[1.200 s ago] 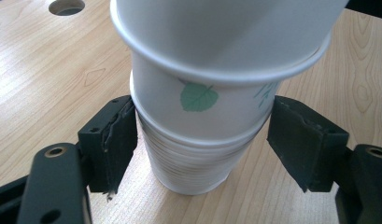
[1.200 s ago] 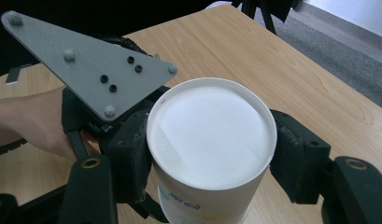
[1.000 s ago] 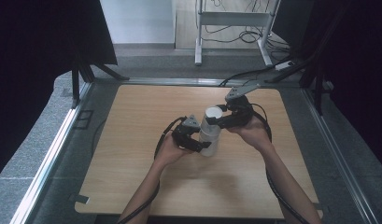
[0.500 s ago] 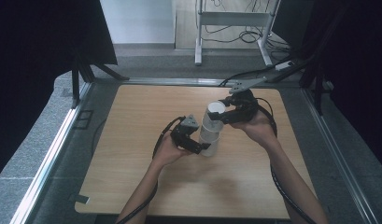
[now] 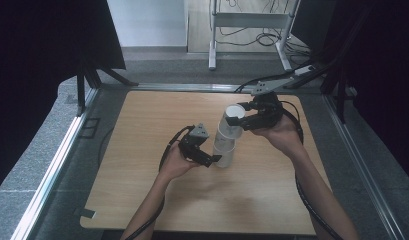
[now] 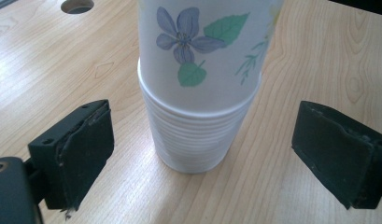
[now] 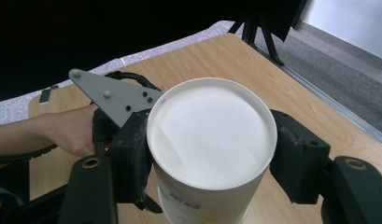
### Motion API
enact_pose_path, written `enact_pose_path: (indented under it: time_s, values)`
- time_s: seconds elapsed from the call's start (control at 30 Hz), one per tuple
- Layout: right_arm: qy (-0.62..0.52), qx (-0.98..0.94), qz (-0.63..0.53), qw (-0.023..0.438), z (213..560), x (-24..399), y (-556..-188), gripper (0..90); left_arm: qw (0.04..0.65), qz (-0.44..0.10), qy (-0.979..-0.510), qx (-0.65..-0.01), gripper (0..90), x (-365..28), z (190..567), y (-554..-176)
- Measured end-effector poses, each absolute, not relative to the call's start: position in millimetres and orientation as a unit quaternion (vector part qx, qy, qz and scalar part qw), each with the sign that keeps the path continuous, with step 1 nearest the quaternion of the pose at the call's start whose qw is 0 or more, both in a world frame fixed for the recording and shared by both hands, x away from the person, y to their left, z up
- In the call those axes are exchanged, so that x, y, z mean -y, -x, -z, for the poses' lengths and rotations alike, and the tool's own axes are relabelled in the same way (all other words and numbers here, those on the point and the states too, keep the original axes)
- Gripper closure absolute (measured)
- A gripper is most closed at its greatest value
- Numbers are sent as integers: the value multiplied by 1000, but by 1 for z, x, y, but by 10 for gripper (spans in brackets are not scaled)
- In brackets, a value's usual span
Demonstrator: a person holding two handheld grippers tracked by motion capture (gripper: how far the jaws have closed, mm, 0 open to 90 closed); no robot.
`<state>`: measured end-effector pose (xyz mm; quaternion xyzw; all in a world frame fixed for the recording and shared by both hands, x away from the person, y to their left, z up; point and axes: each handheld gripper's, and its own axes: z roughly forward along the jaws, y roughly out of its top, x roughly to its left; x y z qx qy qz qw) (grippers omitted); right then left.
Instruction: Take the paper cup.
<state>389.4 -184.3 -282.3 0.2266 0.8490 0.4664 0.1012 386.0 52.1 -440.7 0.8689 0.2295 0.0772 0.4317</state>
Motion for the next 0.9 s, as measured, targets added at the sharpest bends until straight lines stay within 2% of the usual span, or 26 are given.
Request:
enact_pose_path:
  time_s: [0.43,0.9]
  values:
    - [-208,-851,-472,99,273,193,-366,362,429,-74,-871,-227,56,-62,440,-371]
    - [-192,-852,-477,94,282,200,-345,362,443,-69,-865,-224,57,-67,438,-350]
